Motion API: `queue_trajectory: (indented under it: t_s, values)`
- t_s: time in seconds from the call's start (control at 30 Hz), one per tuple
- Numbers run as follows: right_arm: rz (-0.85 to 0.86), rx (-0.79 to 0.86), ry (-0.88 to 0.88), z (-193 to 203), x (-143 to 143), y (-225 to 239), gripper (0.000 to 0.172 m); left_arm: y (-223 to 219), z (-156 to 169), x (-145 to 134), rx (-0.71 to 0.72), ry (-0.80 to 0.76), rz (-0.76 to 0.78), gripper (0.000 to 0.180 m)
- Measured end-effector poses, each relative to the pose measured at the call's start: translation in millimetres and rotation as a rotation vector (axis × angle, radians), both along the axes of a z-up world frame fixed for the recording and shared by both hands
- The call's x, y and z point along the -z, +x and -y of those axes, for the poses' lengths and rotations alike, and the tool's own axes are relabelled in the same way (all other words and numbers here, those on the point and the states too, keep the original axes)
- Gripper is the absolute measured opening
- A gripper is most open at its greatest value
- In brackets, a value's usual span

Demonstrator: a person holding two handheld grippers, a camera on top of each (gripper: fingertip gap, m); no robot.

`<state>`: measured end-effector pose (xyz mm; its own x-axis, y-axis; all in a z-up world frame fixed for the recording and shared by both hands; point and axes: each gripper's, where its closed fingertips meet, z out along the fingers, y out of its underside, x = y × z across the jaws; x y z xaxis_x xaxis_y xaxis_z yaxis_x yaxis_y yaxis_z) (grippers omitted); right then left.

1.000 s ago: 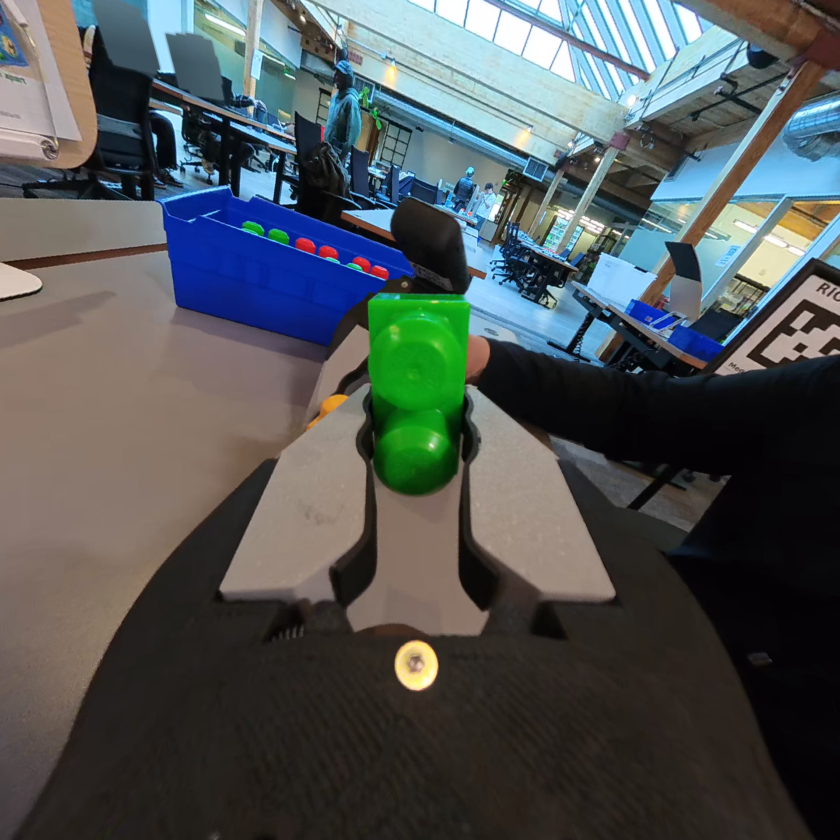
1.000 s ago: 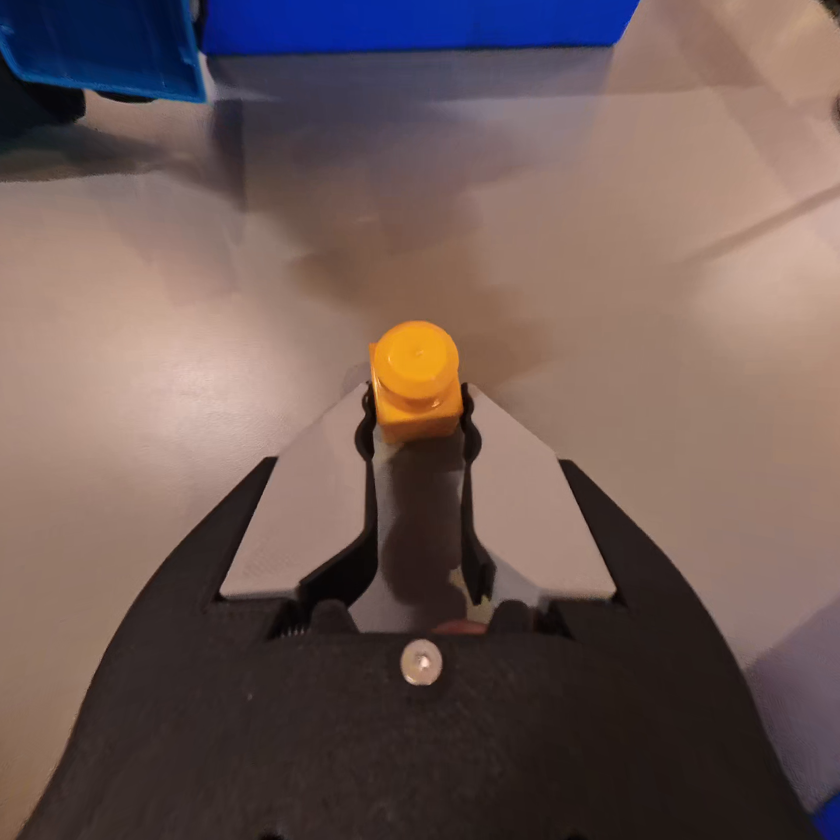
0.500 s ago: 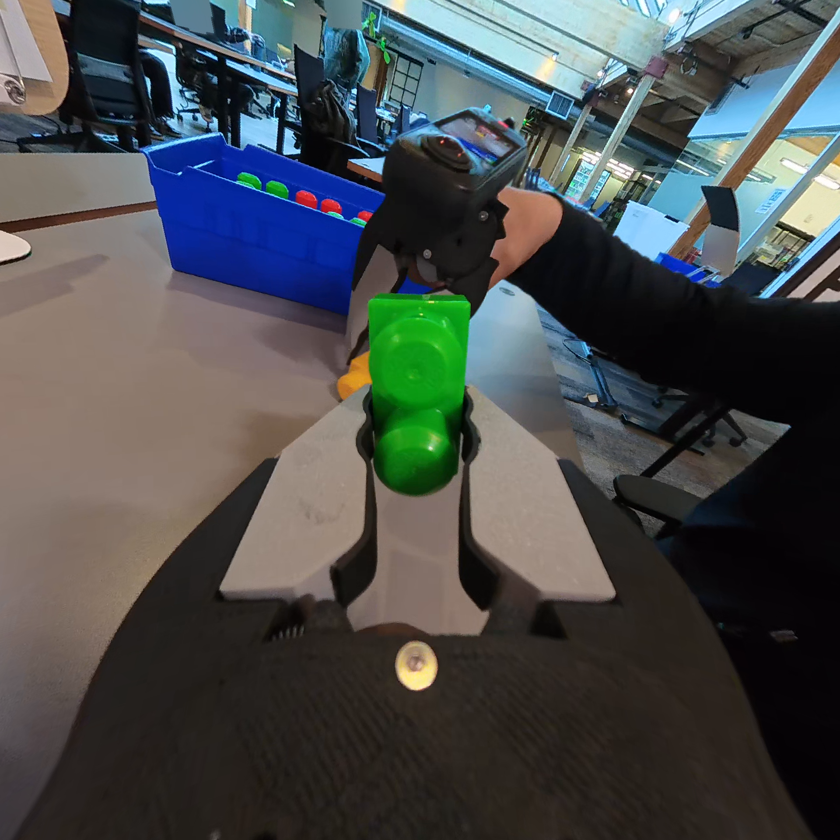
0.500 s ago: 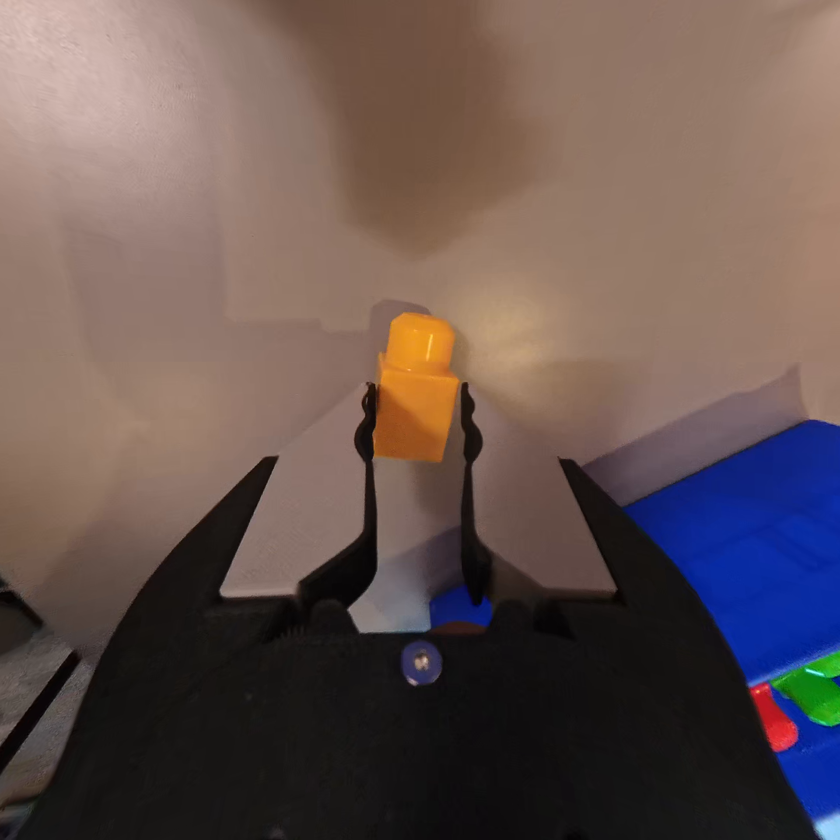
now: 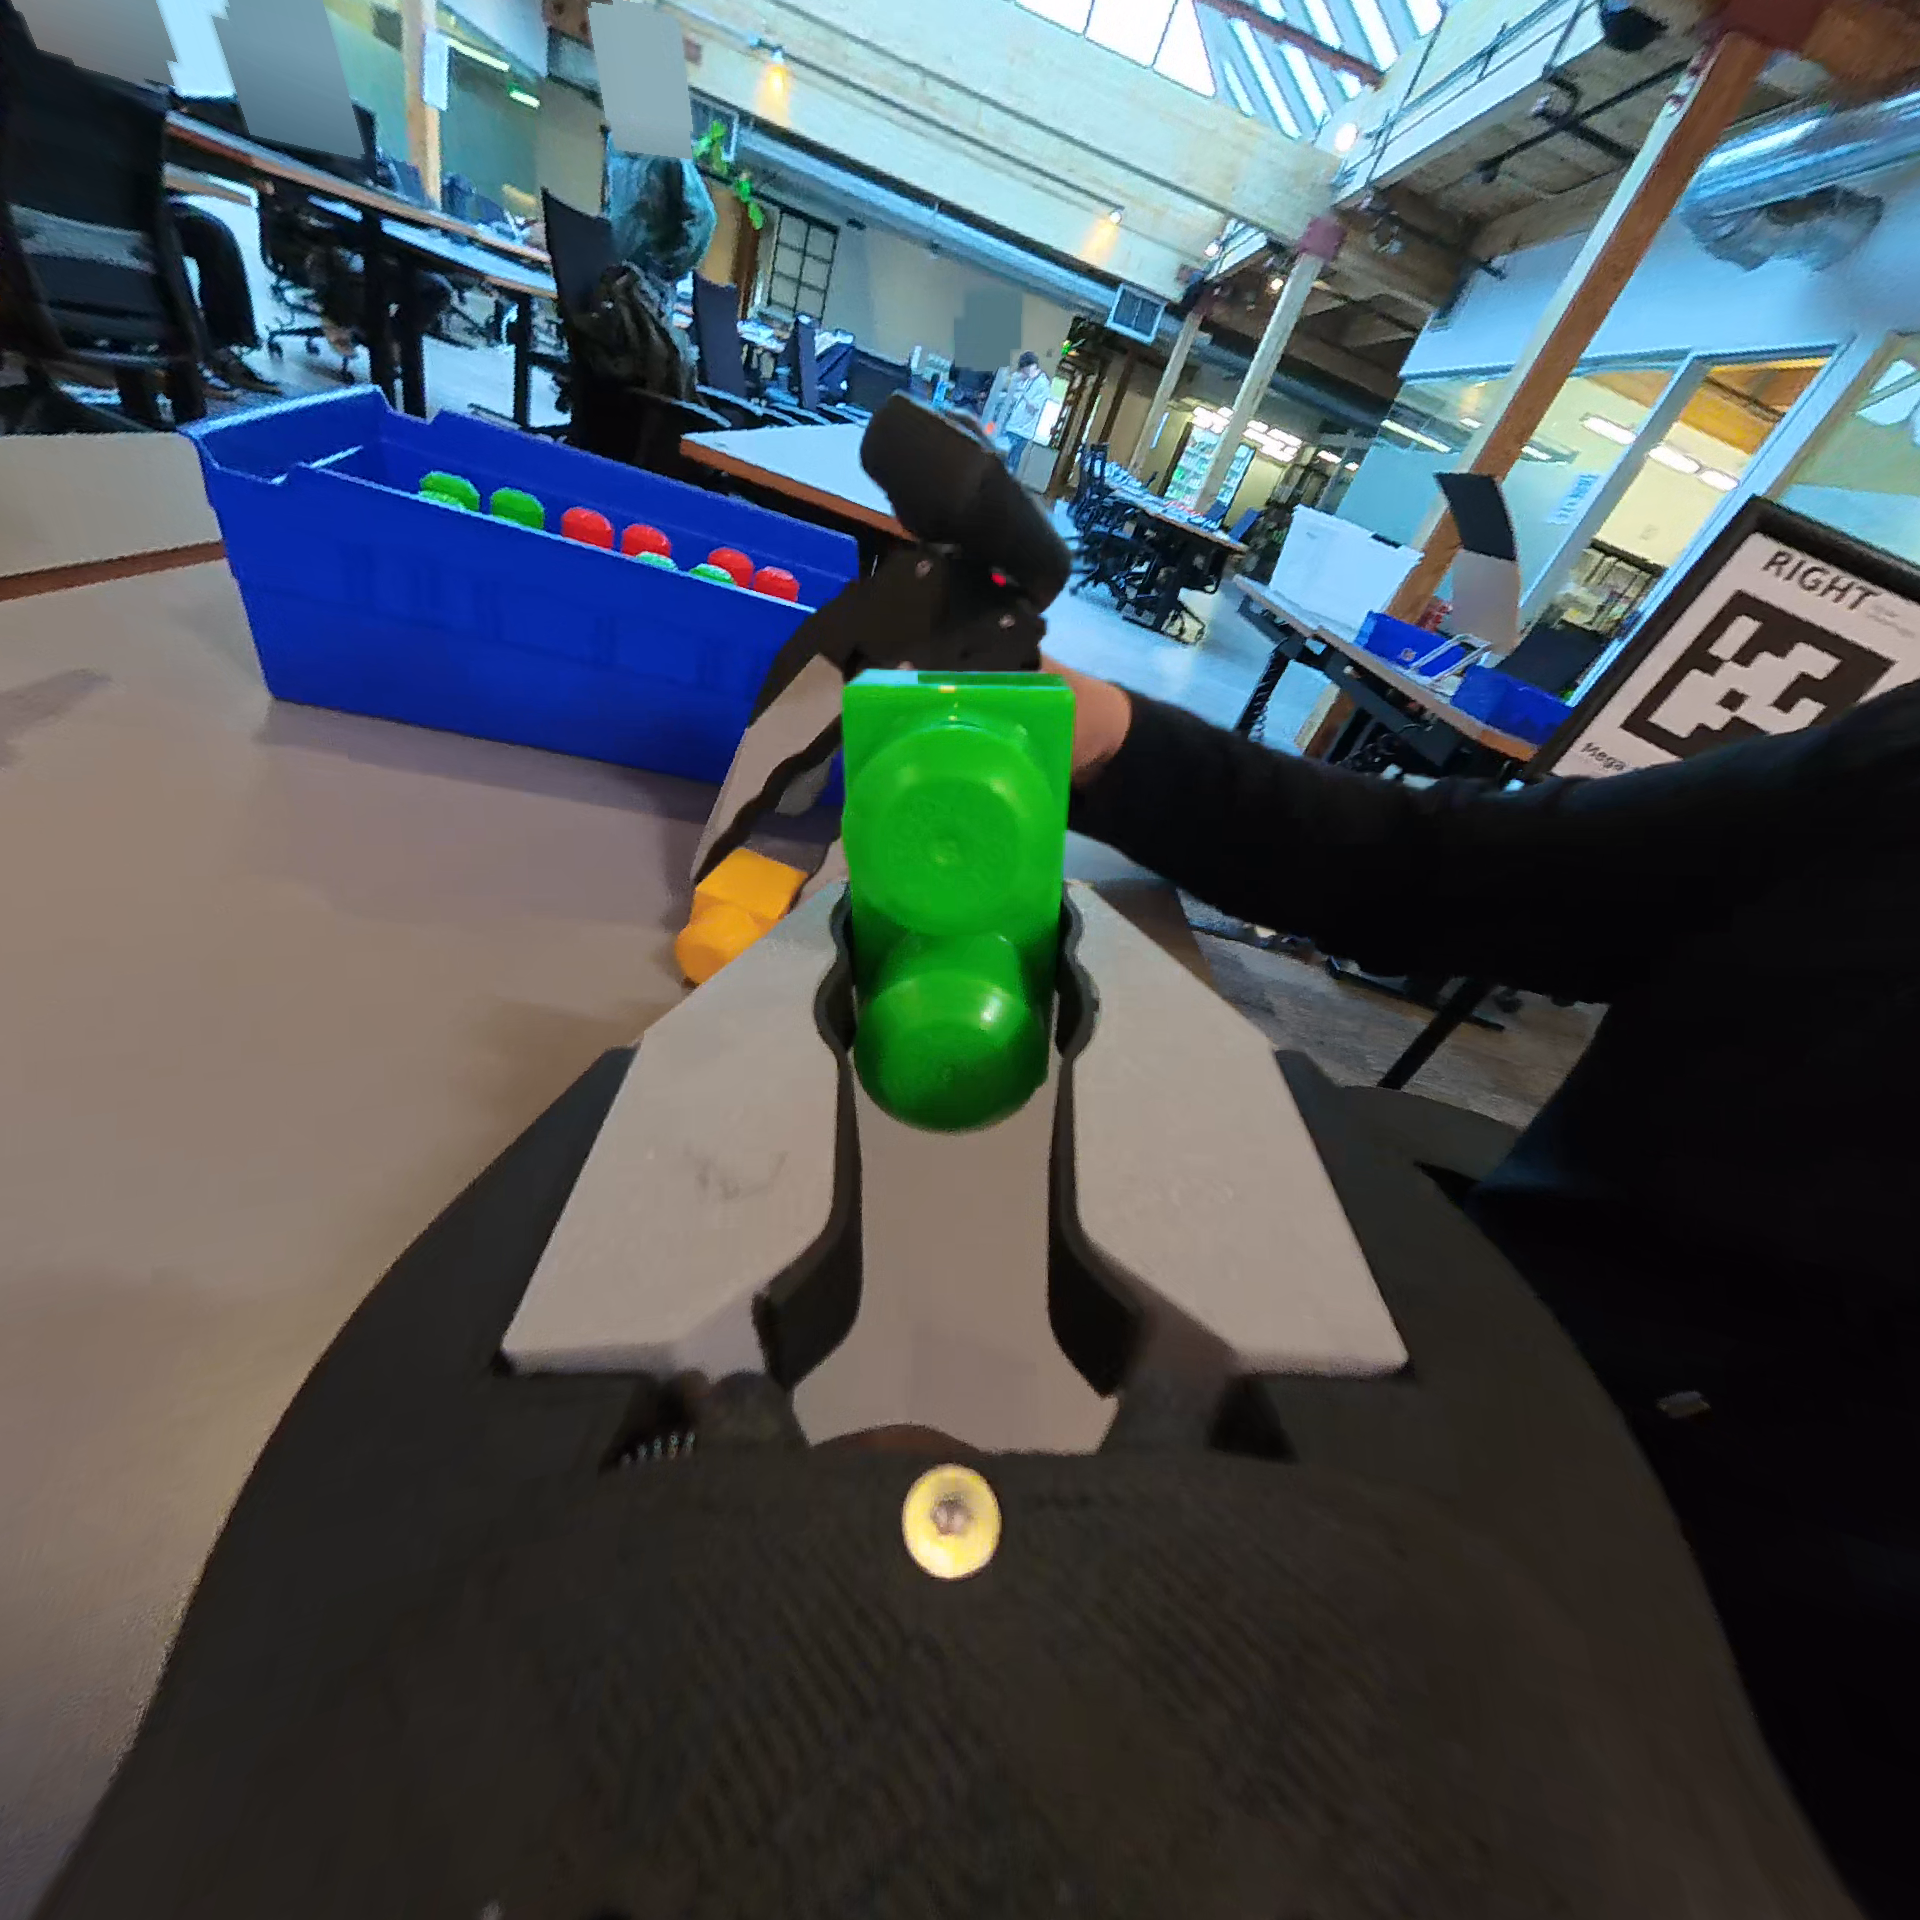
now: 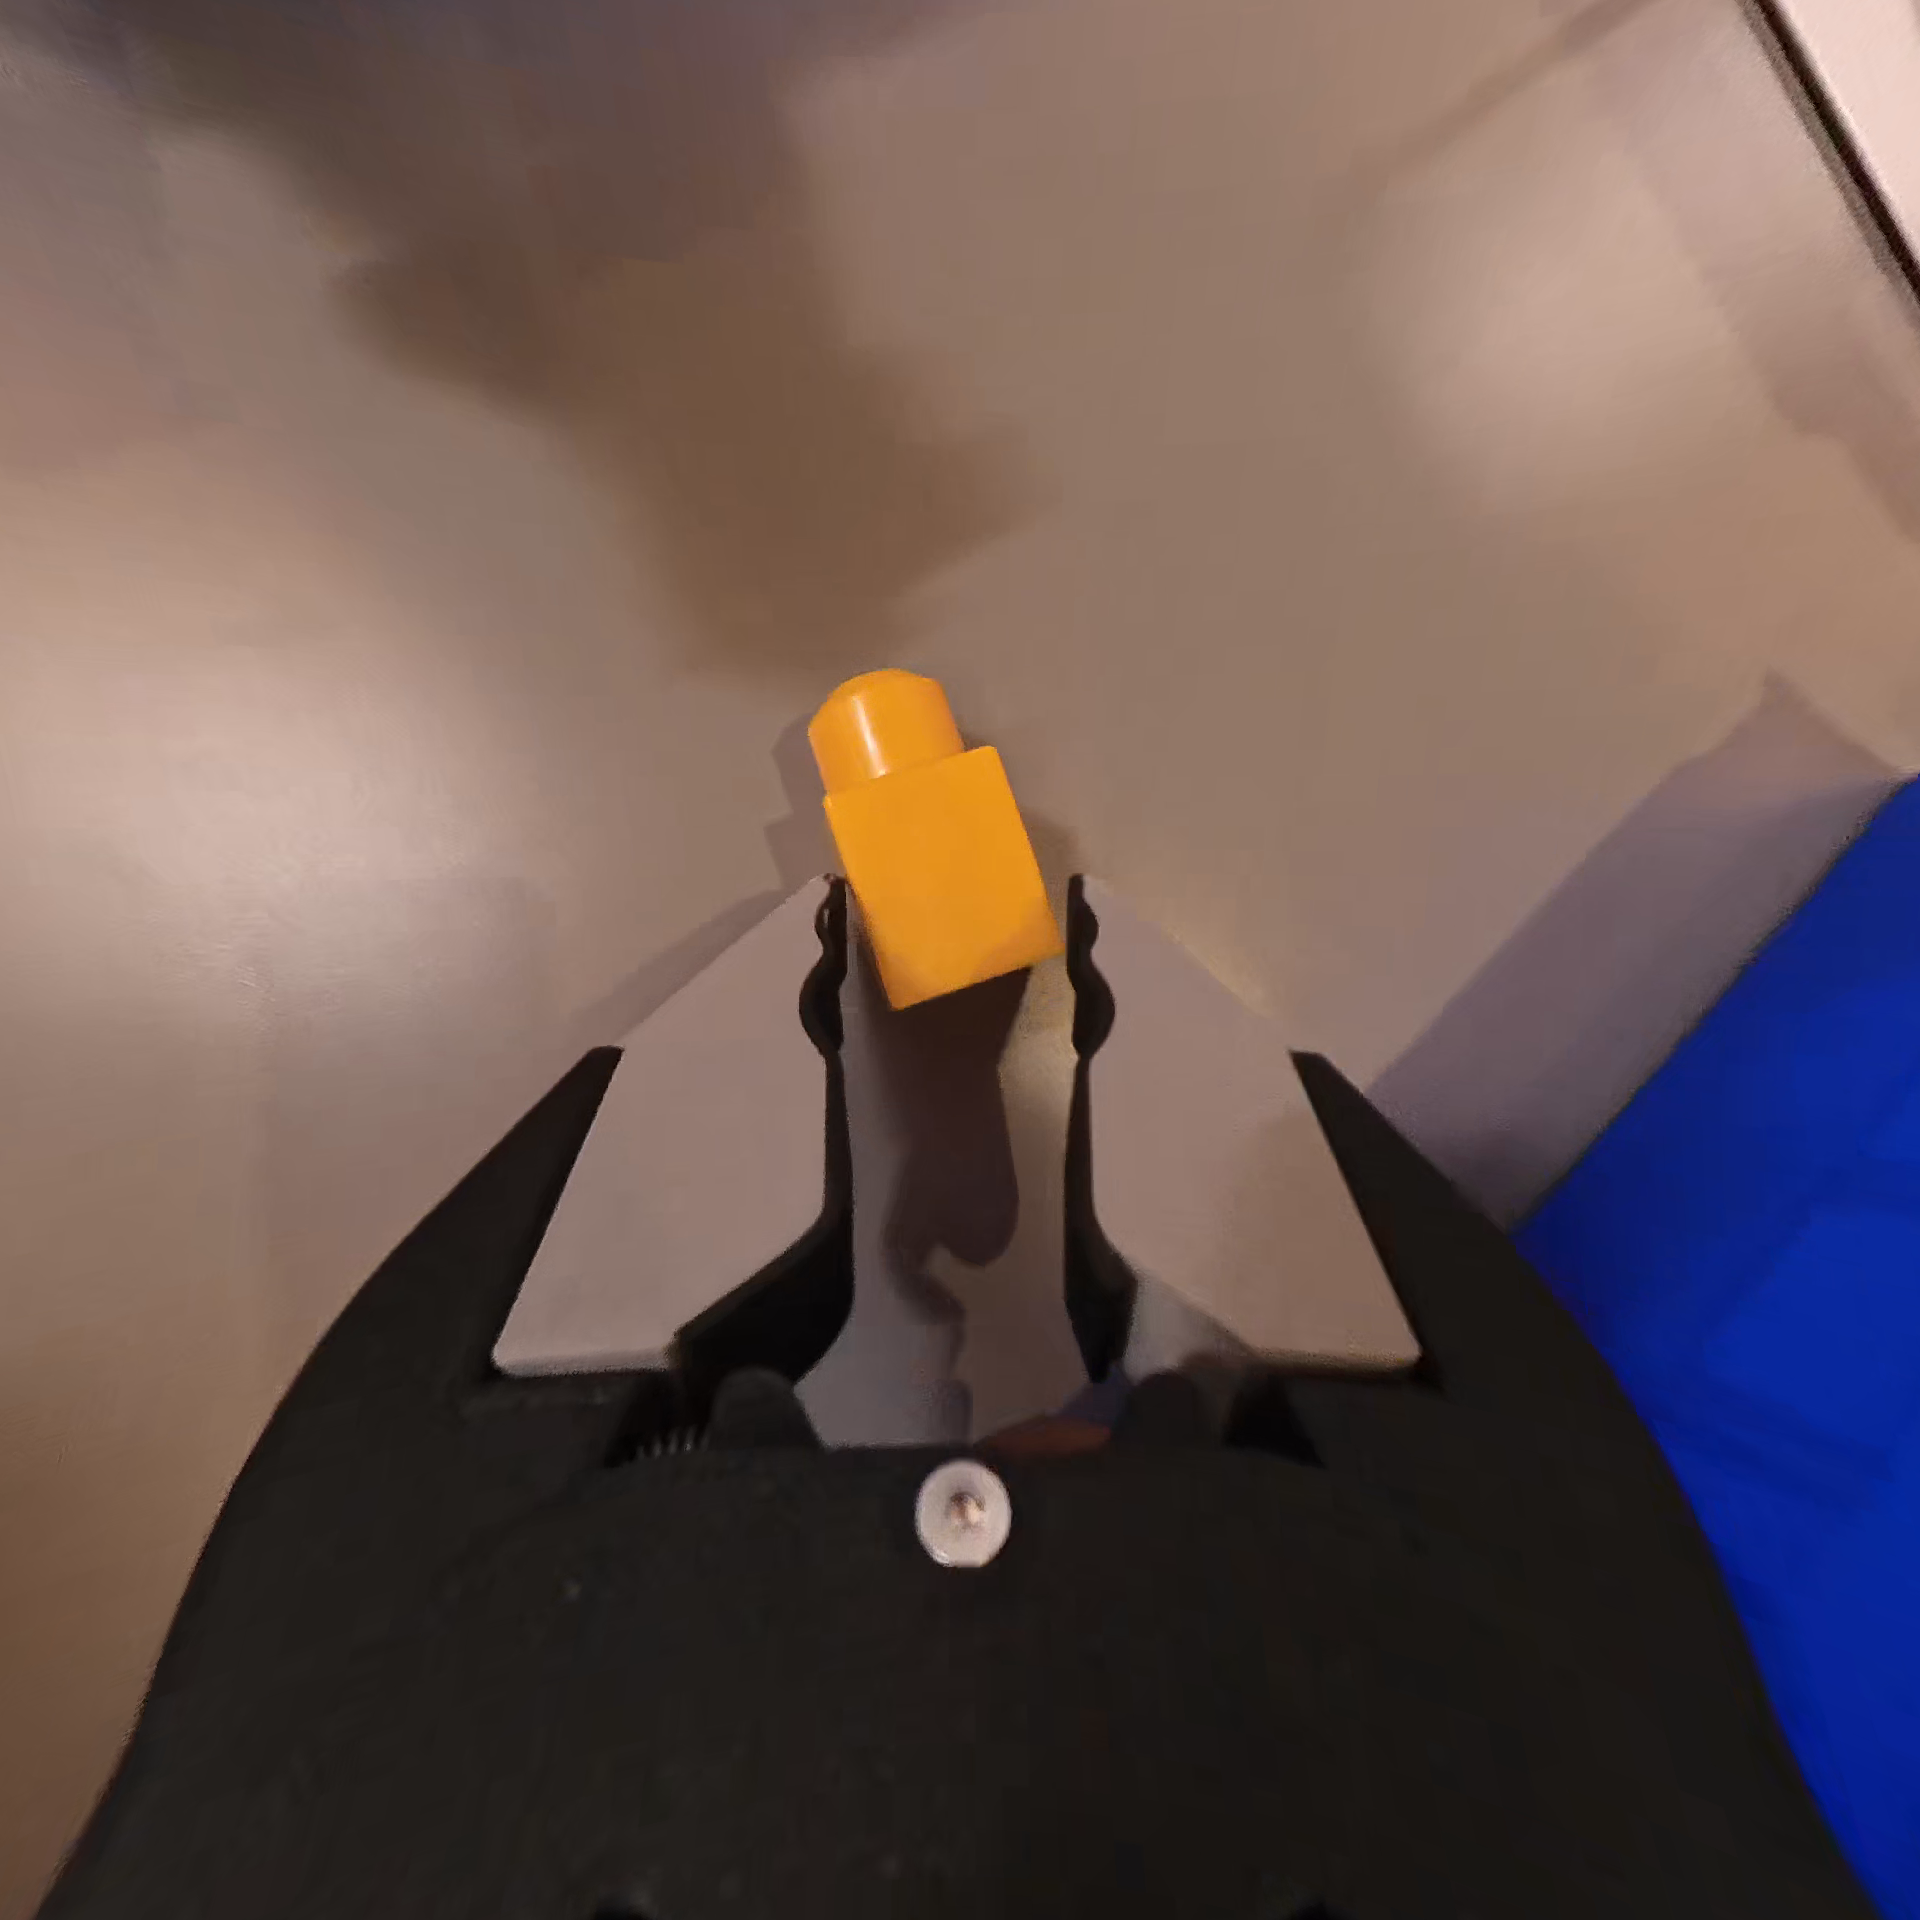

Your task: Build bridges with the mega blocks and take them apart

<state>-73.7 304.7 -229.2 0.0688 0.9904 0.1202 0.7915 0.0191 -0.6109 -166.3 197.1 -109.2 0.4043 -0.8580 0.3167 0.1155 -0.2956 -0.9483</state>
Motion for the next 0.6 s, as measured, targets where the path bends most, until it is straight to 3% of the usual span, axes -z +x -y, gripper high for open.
queue_trajectory:
  t_s: [0.2, 0.43, 0.6]
  values:
    - [-0.173, -0.056, -0.181, 23, -2, -19, 0.033, -6, -4, -1, -0.014, -0.019, 0.038, 0.034]
    - [-0.176, -0.019, -0.067, 18, 9, -27, 0.04, 1, -3, 6, -0.001, -0.028, -0.006, 0.034]
    - [-0.186, -0.012, -0.036, 16, 7, -29, 0.034, 3, -3, 10, 0.007, -0.034, -0.016, 0.034]
